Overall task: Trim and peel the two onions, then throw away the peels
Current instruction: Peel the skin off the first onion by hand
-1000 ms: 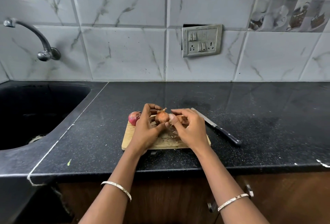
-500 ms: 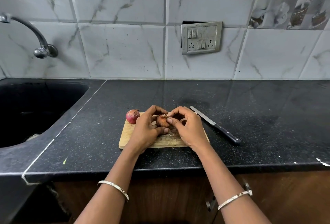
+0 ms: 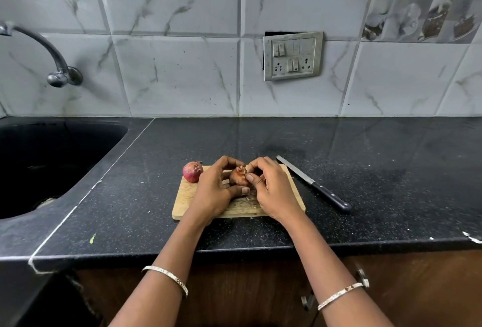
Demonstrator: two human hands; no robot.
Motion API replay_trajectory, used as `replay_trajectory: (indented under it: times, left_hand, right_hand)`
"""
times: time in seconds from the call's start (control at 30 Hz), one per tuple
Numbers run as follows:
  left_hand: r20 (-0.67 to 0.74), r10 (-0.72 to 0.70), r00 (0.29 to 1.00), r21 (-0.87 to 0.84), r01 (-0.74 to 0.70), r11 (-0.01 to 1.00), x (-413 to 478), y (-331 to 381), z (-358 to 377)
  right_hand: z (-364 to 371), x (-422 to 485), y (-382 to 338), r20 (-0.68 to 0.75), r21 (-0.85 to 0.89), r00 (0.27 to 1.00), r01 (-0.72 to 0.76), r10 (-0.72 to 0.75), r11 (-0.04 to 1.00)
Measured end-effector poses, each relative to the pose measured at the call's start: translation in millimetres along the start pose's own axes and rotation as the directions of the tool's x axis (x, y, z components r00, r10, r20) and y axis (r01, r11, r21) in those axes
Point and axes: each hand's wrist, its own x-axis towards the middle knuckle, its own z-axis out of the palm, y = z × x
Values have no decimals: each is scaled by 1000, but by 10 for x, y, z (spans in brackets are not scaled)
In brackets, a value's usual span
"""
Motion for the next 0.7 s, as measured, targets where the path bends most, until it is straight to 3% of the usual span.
replay_trajectory:
  times: [0.17,0.3,0.4,0.57,0.7]
  left_hand:
    - [-84,-14,996,7,14,1000,7,9,-7]
    - [-41,-5,999,-57,3,998,-10,71,-26]
    - [-16,14,1000,-12,-14,1000,12,51,-39]
    - [25,-41,999,-218,46,975,-14,82,-47]
    - [8,-38,999,-217,39,975,-18,73,-52]
  right_hand:
    - [-14,-5,-16,-15,3,1000,21,-21,1000]
    - [-47,-13,-38,-50,49,999,2,1,999]
    - [-65,-28,-36,-87,67,995,-49,55,997]
    - [-59,-18,-1,-135,95,985,-92,104,991]
    - [-43,-1,17,-124,150,983,-119,138,982]
